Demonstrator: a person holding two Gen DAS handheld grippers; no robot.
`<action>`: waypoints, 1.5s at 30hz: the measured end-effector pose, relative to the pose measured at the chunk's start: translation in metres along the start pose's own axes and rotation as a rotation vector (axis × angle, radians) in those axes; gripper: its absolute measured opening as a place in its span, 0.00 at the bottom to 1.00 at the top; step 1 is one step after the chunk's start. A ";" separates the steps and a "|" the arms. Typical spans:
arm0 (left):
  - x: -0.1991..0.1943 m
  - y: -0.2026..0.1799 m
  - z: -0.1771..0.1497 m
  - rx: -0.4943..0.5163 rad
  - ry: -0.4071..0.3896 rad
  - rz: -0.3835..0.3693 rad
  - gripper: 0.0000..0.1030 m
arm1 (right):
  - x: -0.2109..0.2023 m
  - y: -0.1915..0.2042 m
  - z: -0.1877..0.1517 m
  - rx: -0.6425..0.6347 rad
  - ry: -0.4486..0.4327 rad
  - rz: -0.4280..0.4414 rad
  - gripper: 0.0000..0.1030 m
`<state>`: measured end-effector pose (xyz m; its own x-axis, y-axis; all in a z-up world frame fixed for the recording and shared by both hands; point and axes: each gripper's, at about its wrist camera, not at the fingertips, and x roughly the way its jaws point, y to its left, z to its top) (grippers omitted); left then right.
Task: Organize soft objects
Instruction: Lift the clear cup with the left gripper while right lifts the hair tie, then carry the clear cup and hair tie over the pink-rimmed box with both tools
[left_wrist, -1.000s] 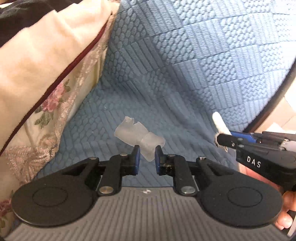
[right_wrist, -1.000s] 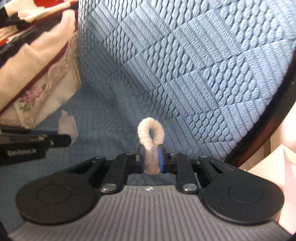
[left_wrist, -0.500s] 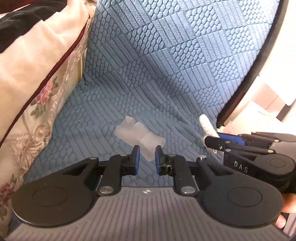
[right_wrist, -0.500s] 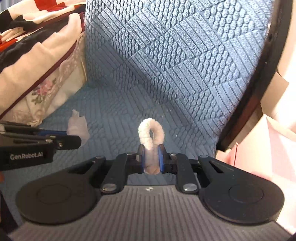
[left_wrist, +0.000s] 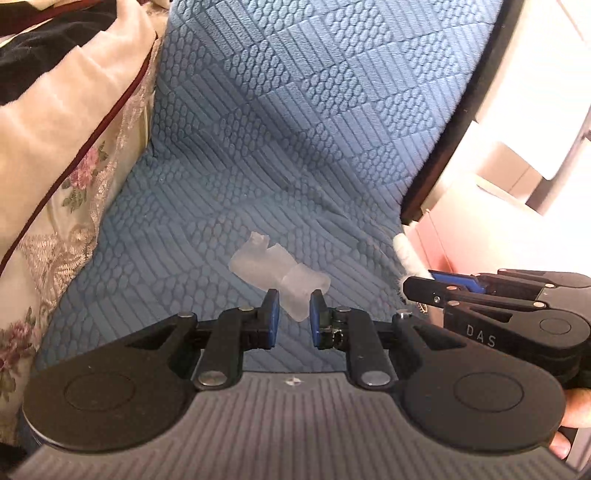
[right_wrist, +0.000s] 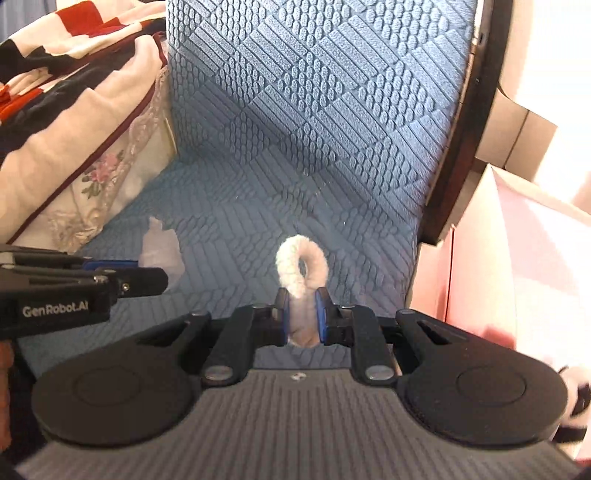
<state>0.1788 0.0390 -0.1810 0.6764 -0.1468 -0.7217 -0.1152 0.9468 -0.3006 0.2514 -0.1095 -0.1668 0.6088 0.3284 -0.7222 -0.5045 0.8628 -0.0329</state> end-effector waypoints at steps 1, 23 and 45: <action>-0.001 -0.002 -0.002 0.004 0.002 -0.003 0.20 | -0.003 0.000 -0.002 0.008 -0.001 0.000 0.18; -0.043 -0.013 -0.030 0.014 0.026 -0.066 0.20 | -0.053 0.002 -0.040 0.190 -0.009 0.016 0.18; -0.111 -0.046 -0.013 -0.033 -0.026 -0.116 0.20 | -0.127 -0.010 -0.054 0.243 -0.046 0.001 0.18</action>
<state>0.1002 0.0079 -0.0952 0.7053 -0.2465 -0.6647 -0.0591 0.9139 -0.4017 0.1466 -0.1804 -0.1121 0.6383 0.3412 -0.6900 -0.3461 0.9279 0.1386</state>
